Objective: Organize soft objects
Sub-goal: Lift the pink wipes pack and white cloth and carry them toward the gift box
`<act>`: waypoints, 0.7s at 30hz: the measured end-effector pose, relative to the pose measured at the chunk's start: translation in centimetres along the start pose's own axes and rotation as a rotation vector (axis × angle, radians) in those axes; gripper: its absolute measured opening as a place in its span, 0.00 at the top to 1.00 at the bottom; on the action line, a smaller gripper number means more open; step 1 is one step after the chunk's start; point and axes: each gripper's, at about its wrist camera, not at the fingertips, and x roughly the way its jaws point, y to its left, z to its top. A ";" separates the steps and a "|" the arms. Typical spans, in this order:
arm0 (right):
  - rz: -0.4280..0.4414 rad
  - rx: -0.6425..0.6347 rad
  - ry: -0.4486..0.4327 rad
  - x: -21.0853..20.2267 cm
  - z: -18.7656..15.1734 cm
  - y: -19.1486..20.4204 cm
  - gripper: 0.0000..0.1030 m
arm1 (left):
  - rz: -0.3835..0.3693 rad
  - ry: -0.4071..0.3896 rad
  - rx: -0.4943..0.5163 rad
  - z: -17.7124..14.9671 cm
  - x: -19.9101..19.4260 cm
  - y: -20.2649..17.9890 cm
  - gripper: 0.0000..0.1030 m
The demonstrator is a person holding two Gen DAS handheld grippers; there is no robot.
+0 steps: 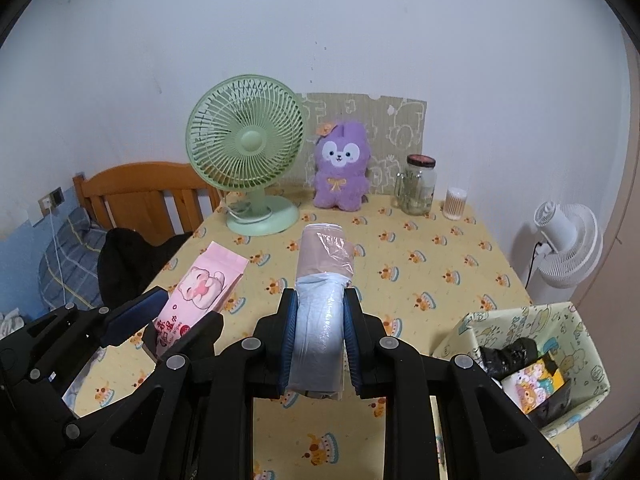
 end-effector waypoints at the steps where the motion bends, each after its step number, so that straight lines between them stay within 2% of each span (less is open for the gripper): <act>1: 0.001 -0.001 -0.002 -0.1 0.1 -0.1 0.75 | 0.000 -0.003 -0.002 0.0 -0.1 -0.1 0.62; 21: 0.019 0.012 -0.033 -2.2 0.2 -4.6 0.75 | -0.006 -0.041 -0.011 1.1 -1.3 -4.7 0.62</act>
